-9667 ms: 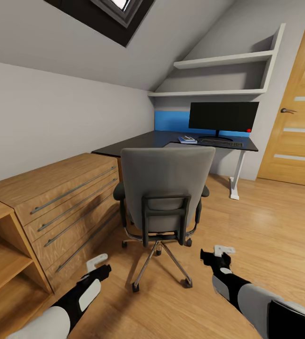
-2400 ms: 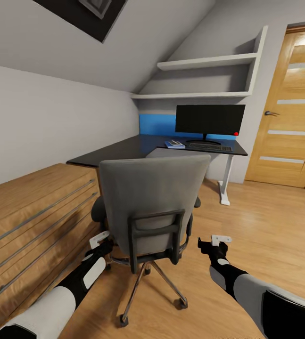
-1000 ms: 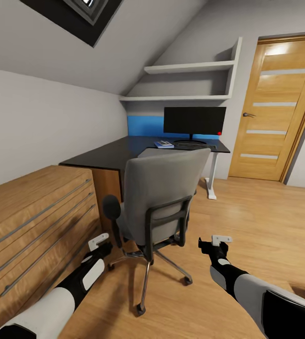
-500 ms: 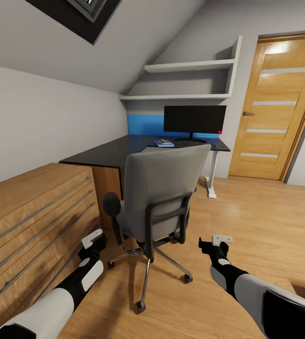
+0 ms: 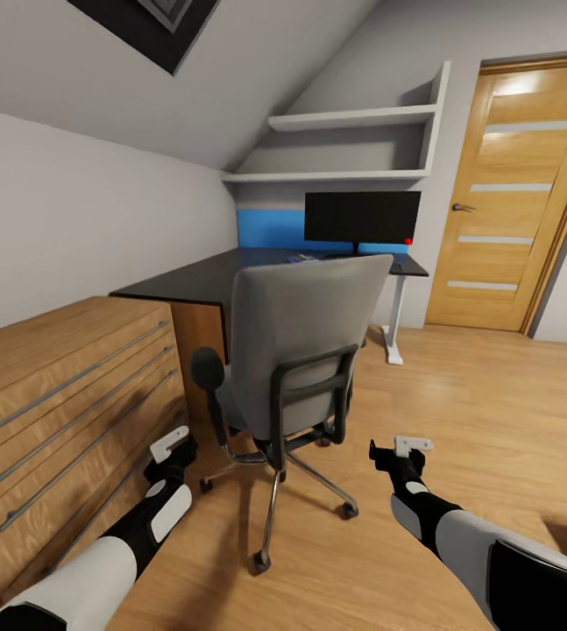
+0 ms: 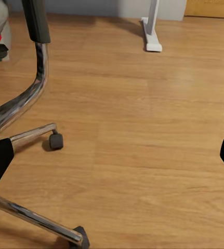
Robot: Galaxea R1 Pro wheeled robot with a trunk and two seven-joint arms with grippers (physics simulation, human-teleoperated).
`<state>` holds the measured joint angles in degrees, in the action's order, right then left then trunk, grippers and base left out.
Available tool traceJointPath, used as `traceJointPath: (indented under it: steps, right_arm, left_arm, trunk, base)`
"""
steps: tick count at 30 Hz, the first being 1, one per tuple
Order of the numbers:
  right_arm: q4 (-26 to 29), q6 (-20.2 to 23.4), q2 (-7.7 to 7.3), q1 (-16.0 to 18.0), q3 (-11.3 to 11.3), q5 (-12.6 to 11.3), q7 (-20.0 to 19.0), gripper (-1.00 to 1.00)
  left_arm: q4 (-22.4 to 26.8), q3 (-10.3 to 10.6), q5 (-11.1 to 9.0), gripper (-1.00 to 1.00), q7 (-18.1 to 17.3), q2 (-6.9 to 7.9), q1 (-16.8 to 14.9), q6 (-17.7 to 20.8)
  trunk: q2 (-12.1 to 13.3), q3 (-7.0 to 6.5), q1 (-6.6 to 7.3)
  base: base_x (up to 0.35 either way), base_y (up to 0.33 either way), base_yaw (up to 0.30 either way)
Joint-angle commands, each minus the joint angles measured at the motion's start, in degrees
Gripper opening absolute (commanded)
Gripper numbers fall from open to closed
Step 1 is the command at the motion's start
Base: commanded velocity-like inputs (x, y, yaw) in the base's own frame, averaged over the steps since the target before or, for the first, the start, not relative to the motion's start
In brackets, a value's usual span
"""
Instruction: In the bedroom, organize the workspace by keeping the computer under the desk, ensuring the monitor is on the desk, placing the keyboard on the desk next to the monitor, placing the mouse on the desk next to the keyboard, moving the folder from the swivel chair onto the desk next to the mouse, stacking the notebook on top of the folder with the pen on top of the notebook, and positioning the swivel chair next to the desk.
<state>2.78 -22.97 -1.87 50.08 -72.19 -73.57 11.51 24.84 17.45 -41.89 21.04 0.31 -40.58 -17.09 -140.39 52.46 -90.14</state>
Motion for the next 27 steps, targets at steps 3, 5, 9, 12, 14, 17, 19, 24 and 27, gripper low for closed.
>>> traceJointPath:
  steps: [3, 5, 9, 12, 14, 17, 19, 24, 27]
  right_arm:
    - [0.2, 0.0, -0.07, 0.0, -0.5, -0.3, 0.5, 1.00]
    - [0.2, -0.1, -0.07, 0.0, -0.5, -0.3, 0.5, 1.00]
    - [0.2, -0.1, -0.07, 0.0, -0.5, -0.3, 0.5, 1.00]
    - [0.2, -0.1, -0.08, 0.0, -0.5, -0.3, 0.5, 1.00]
    - [0.2, -0.1, -0.10, 0.0, -0.5, -0.3, 0.5, 1.00]
    - [0.1, -0.1, -0.14, 0.0, -0.4, -0.3, 0.5, 1.00]
    - [0.1, -0.1, -0.14, 0.0, -0.4, -0.3, 0.5, 1.00]
    - [0.1, -0.1, -0.15, 0.0, -0.4, -0.3, 0.5, 1.00]
    - [0.1, -0.1, -0.15, 0.0, -0.4, -0.3, 0.5, 1.00]
  left_arm:
    - [0.0, 0.5, -0.4, 1.00, 0.4, 0.04, -0.1, -0.3]
    - [0.0, 0.5, -0.5, 1.00, 0.4, 0.04, -0.1, -0.2]
    - [0.0, 0.5, -0.5, 1.00, 0.4, 0.11, -0.1, -0.3]
    - [0.0, 0.5, -0.4, 1.00, 0.3, 0.13, -0.1, -0.4]
    - [0.0, 0.5, -0.4, 1.00, 0.3, 0.13, -0.1, -0.4]
    - [-0.3, 0.8, -0.4, 1.00, 0.1, 0.13, -0.1, -0.4]
    - [-0.6, 0.8, -0.4, 1.00, 0.1, 0.13, -0.1, -0.3]
    - [-1.2, 0.8, -0.4, 1.00, 0.2, 0.18, -0.1, -0.3]
    - [-1.2, 0.7, -0.4, 1.00, 0.3, 0.78, -0.1, -0.4]
  trunk:
    - [-1.2, 0.60, -0.65]
    - [-2.0, 0.96, -1.09]
    - [-2.9, 1.54, -1.56]
    - [-2.9, 1.54, -1.56]
    - [-2.9, 1.54, -1.56]
    - [-2.9, 1.54, -1.56]
    - [-2.9, 1.54, -1.56]
    - [-2.9, 1.54, -1.56]
    - [-2.9, 1.54, -1.56]
  base:
    - [0.000, 0.000, 0.000]
    - [0.000, 0.000, 0.000]
    - [0.000, 0.000, 0.000]
    - [0.000, 0.000, 0.000]
    - [0.000, 0.000, 0.000]
    - [0.003, 0.000, 0.000]
    - [0.062, 0.000, 0.000]
    - [0.225, 0.000, 0.000]
    - [0.133, 0.000, 0.000]
